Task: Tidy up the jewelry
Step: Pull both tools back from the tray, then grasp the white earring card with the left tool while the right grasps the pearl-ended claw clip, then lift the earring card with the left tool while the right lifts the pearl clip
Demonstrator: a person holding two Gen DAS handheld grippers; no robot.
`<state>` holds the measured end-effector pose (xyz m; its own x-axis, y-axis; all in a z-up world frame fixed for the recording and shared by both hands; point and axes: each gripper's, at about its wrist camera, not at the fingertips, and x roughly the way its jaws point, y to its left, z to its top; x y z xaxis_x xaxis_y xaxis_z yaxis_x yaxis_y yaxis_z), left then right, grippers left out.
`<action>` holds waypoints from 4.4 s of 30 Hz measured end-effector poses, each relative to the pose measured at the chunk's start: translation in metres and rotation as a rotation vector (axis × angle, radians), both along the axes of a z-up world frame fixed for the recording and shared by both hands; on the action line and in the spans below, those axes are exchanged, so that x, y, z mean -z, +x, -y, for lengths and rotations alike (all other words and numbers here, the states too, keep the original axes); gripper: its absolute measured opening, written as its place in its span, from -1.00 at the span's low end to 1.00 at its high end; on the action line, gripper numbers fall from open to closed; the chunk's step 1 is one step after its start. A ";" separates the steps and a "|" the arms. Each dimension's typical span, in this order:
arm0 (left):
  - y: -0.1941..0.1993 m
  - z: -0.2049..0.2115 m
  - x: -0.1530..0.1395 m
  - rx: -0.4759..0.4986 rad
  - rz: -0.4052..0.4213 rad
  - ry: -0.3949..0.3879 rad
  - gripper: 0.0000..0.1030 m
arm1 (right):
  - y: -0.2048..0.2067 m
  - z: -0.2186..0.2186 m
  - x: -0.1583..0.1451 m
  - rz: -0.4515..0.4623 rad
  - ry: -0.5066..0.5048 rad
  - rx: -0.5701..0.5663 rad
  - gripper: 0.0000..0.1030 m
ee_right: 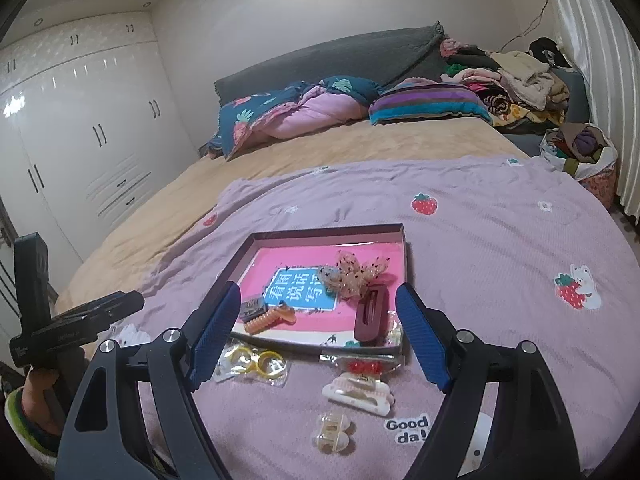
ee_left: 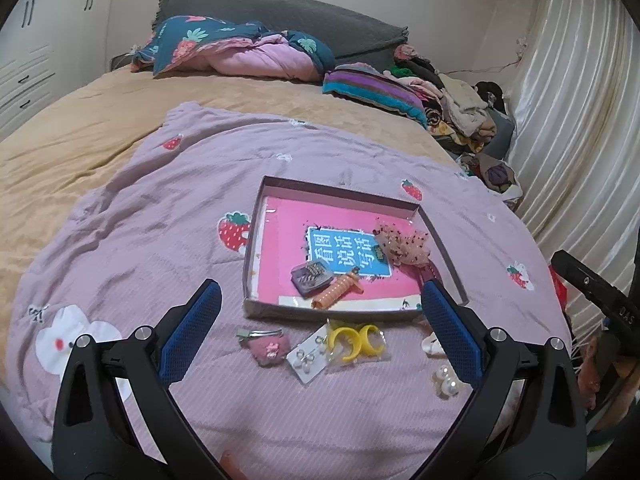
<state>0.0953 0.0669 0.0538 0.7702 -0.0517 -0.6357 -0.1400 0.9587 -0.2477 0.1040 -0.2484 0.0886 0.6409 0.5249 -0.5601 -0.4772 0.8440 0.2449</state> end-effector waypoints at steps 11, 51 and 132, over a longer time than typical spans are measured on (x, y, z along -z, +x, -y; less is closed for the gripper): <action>-0.018 0.005 0.013 0.002 -0.031 0.025 0.82 | -0.016 0.003 0.014 -0.021 -0.024 -0.018 0.53; -0.040 0.025 0.097 0.077 -0.226 0.006 0.66 | -0.049 -0.011 0.085 -0.136 -0.170 -0.101 0.53; -0.024 0.000 0.044 0.063 -0.061 -0.011 -0.88 | -0.022 -0.039 0.095 -0.178 -0.142 -0.186 -0.29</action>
